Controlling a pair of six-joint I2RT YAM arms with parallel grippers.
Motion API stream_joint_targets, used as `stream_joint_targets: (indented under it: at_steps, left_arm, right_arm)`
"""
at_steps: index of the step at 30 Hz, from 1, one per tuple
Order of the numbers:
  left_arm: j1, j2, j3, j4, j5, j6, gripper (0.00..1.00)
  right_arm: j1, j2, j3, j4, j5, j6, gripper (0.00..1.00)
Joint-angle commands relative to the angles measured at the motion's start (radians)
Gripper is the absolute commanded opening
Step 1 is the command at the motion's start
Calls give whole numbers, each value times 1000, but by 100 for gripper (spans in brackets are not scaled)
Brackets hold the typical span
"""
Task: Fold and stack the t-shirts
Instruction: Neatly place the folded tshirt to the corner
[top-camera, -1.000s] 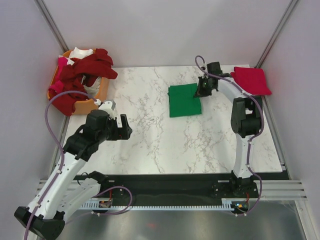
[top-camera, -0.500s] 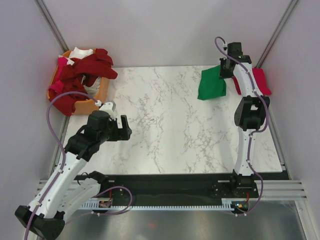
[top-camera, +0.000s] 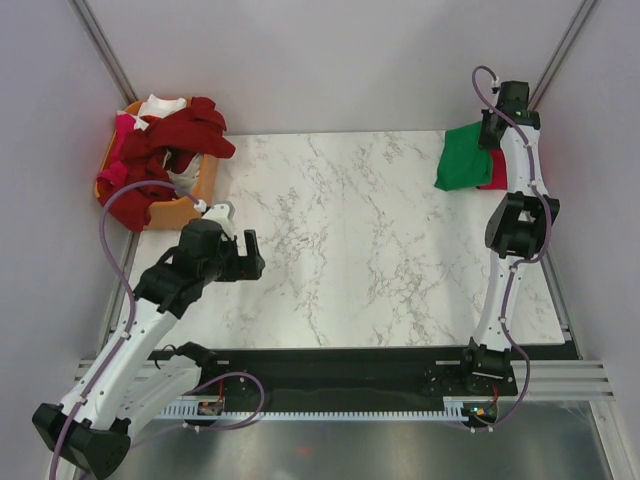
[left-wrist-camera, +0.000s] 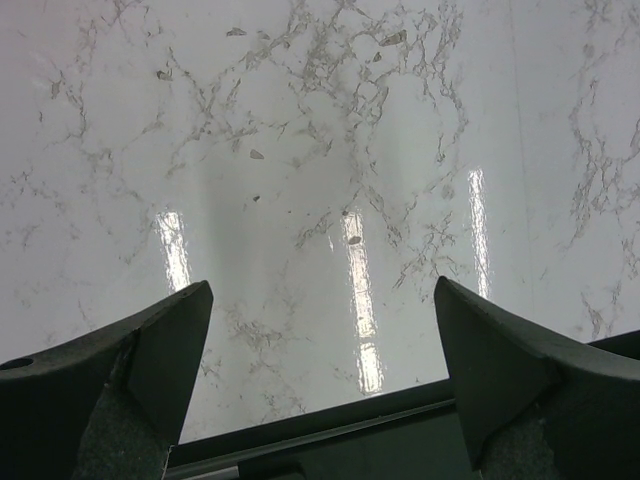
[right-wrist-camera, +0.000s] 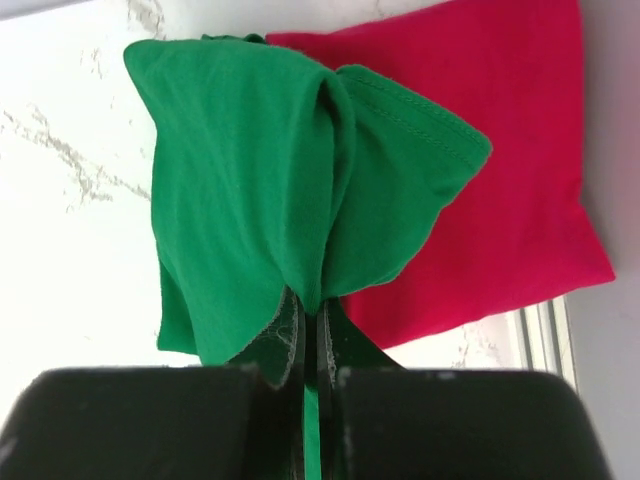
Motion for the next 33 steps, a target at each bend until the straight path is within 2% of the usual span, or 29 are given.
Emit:
stream_joint_targets:
  at_steps: [1,7,12,14,19,25,27,28,32,33]
  left_arm:
    - [4,5,-7,34,-21,-9,100]
    - [4,13,-10,32,-29,-12,100]
    - [4,36,-10,34,-29,-12,100]
    - [4,37,-10,34,-31,-13,100]
    - [4,44,-12,34,-32,-13,100]
    - [4,62,-9,34,-29,-12,100]
    - [4,62,-10,34,-31,-12,100]
    - [4,62,-10,35,-32,-13,100]
    - [4,60,-10,34,-34,-15,100]
    - [4,62,-10,34,-32,-13,100]
  right_arm:
    - [-22,-30,59,114,-14,-11,0]
    - [-81,-24,79,146,-57,14,0]
    - [-198,-29,82,197,-228,127,0]
    - [-223,-21,80,207,-251,155,0]
    - [-270,0,75,217,-245,184,0]
    - [-281,14,-21,235,-238,192,0]
    - [-281,22,-43,244,-247,200,3]
    - [-281,25,-64,246,-239,210,8]
    - [-287,31,-142,243,-157,244,66]
    - [-296,33,-164,235,-102,258,77]
